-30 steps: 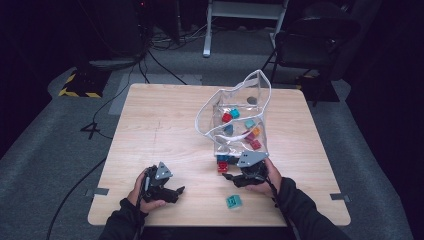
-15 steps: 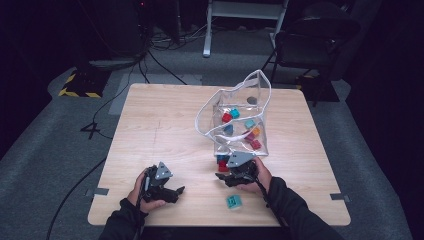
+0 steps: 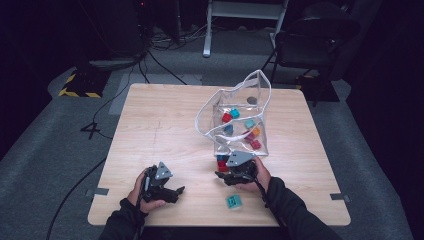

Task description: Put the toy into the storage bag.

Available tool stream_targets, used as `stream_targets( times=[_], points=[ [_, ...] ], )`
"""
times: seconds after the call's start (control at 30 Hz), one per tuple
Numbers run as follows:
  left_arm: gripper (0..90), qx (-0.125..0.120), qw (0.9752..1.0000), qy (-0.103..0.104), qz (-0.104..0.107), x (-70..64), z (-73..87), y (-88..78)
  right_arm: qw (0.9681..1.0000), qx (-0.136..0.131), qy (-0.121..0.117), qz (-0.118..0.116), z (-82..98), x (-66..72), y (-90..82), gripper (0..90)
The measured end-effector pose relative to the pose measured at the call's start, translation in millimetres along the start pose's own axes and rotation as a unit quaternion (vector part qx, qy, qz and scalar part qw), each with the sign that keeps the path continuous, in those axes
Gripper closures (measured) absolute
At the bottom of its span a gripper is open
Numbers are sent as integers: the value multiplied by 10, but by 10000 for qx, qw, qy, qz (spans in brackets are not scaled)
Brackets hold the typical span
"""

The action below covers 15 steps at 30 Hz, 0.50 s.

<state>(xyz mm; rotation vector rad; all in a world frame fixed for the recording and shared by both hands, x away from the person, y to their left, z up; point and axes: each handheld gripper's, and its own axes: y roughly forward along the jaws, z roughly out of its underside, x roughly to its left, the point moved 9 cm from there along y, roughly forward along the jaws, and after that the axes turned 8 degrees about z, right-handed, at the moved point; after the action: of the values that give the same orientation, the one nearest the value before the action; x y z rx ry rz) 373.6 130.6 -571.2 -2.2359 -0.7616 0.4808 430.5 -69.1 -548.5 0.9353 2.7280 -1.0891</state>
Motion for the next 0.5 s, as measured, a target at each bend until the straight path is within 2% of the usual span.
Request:
stream_targets(
  times=[0.3, 0.5],
  points=[
    [98, 0, 10000, 1, 0, 0, 0, 0, 9999, 20, 18, 125, 8, -31, 31, 372],
    [98, -1, 10000, -2, 4, -2, 0, 0, 9999, 117, 4, 6, 42, 12, 54, 423]
  ],
)
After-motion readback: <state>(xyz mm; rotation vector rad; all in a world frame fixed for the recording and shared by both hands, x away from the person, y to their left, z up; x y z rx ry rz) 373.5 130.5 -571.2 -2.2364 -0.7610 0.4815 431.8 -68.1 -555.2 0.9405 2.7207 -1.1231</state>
